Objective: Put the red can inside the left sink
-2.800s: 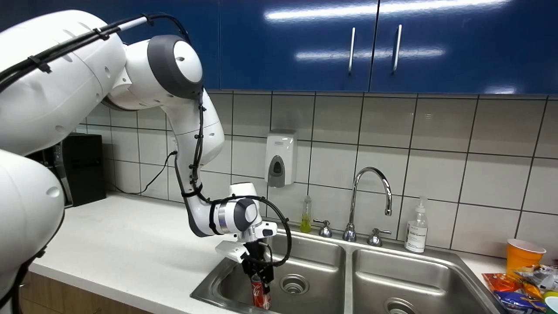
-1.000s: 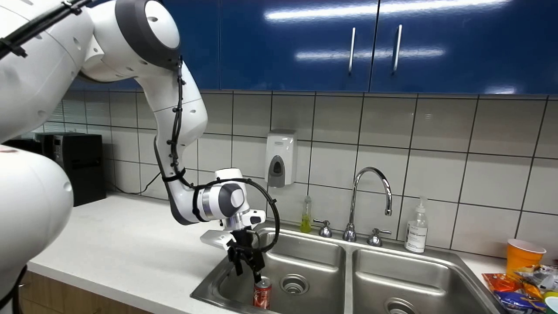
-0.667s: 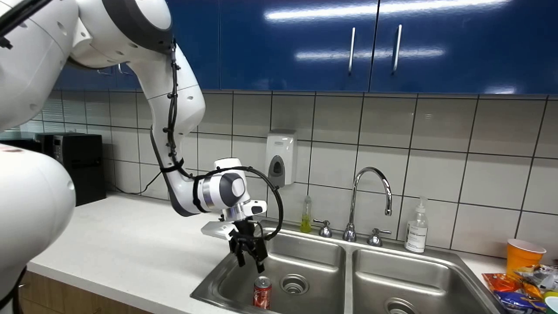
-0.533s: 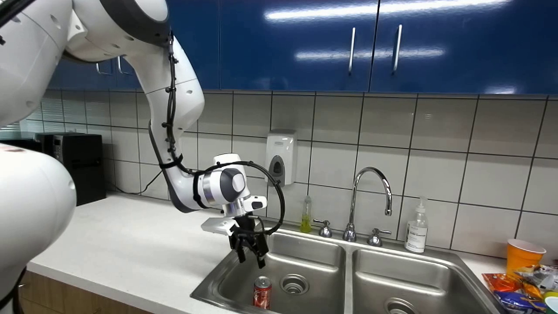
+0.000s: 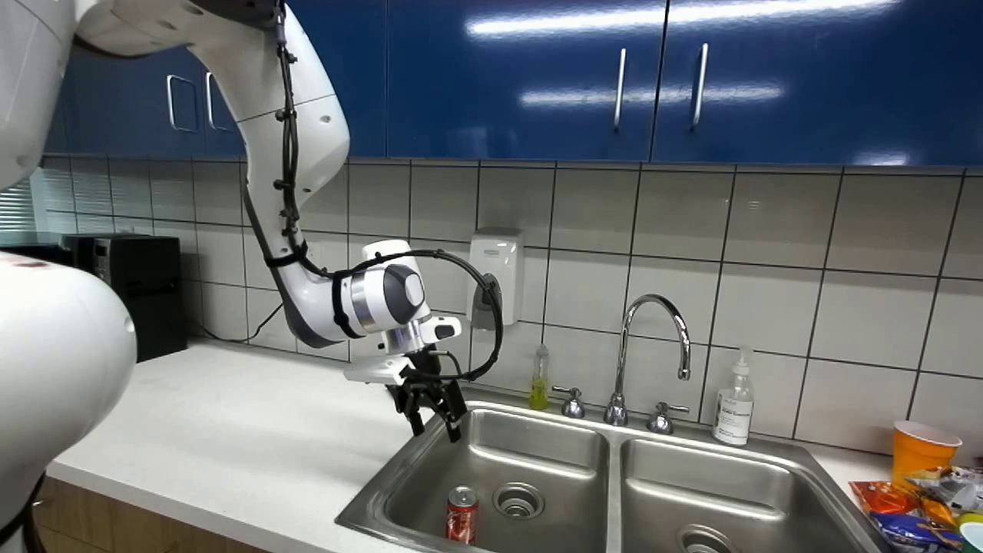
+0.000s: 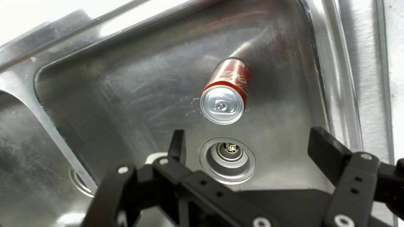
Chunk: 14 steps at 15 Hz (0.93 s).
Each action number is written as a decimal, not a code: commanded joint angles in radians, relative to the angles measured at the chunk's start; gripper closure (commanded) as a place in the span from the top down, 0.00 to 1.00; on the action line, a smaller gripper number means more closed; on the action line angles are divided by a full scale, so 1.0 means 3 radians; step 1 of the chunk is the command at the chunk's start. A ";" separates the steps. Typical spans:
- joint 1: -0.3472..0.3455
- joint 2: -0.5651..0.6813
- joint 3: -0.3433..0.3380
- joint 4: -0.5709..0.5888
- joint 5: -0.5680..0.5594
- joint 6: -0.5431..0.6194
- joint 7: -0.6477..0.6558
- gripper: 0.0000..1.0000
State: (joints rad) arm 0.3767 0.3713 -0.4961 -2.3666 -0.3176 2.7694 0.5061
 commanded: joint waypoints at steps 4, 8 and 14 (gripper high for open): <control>-0.0060 -0.0711 0.0113 -0.0369 -0.0578 -0.0268 0.0404 1.00; -0.0292 -0.1111 0.0445 -0.0544 -0.0879 -0.0531 0.0676 1.00; -0.0770 -0.1551 0.1119 -0.0801 -0.0716 -0.0759 0.0713 1.00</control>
State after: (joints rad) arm 0.2271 -0.0005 -0.2593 -2.5507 -0.5468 2.5858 0.7051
